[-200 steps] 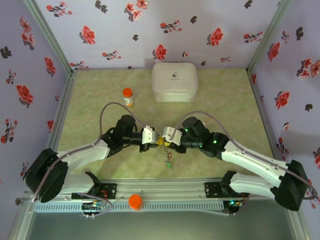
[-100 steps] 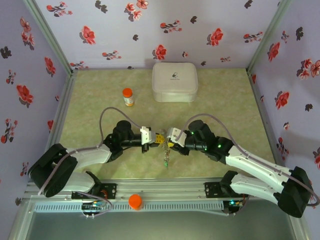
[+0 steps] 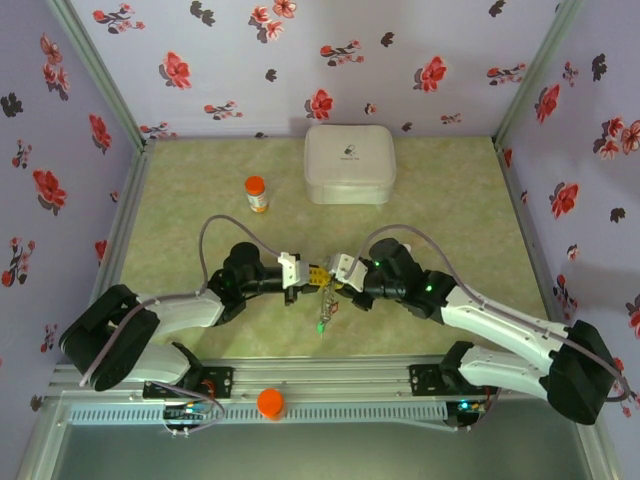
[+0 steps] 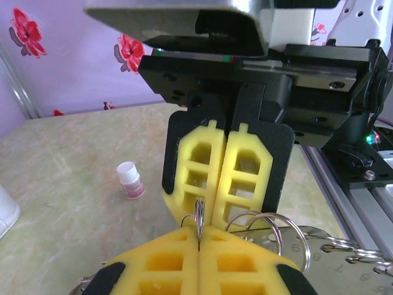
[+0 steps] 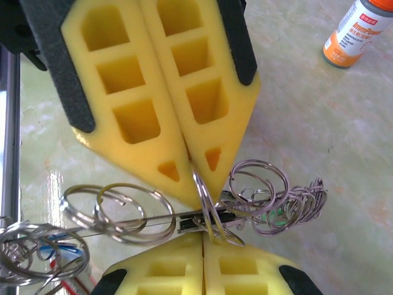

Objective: Put the keys on the keyring

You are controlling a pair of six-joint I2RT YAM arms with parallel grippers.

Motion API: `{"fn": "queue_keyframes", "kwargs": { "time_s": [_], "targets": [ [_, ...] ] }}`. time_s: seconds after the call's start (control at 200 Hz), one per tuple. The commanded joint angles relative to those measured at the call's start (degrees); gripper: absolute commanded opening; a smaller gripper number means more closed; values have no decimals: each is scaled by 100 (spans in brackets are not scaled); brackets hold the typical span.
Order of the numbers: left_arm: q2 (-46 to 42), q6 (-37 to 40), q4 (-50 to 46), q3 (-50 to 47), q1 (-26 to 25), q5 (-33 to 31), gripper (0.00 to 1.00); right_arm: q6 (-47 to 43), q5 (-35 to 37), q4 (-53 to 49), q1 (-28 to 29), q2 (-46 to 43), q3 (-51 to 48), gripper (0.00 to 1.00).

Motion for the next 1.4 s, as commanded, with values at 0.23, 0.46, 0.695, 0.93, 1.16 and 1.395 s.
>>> {"fn": "queue_keyframes", "kwargs": {
  "time_s": [0.23, 0.46, 0.695, 0.93, 1.16, 1.395],
  "targets": [
    [90, -159, 867, -123, 1, 164, 0, -47, 373, -75, -44, -646, -226, 18],
    [124, -100, 854, -106, -6, 167, 0, -238, 247, -262, -41, -863, -48, 25],
    [94, -90, 769, -89, 2, 235, 0, -312, 69, -176, -39, -495, 133, 22],
    [55, -71, 698, -88, 2, 296, 0, -249, 1, -132, -33, -393, 164, 7],
    [12, -189, 713, 65, 2, 566, 0, -275, -132, -218, -32, -12, 314, 0],
    [-15, -200, 709, 97, -6, 630, 0, -211, -148, -230, -23, 156, 425, 9]
  ]
}}
